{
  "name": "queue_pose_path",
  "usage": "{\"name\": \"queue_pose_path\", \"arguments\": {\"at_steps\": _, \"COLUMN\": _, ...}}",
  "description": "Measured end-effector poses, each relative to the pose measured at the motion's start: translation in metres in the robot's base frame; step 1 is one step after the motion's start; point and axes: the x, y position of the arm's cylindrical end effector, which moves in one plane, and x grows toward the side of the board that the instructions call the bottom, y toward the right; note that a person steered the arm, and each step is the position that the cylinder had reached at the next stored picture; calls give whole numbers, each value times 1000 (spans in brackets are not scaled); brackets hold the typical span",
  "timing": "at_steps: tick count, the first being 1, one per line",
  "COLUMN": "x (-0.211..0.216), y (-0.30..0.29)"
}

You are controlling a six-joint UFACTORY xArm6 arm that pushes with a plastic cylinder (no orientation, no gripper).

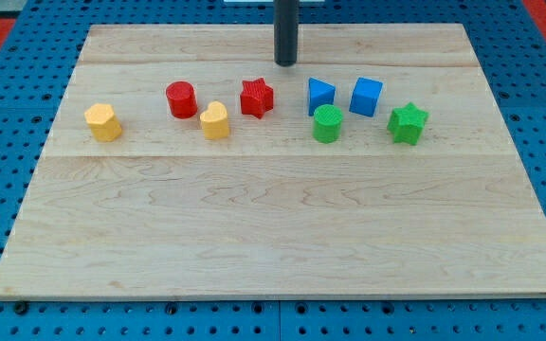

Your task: Slide the red star closer to the red circle

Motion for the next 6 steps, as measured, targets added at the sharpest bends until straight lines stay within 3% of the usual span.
{"name": "queue_pose_path", "arguments": {"at_steps": 2, "x": 58, "y": -1}}
{"name": "queue_pose_path", "arguments": {"at_steps": 4, "x": 69, "y": -108}}
{"name": "queue_pose_path", "arguments": {"at_steps": 6, "x": 110, "y": -95}}
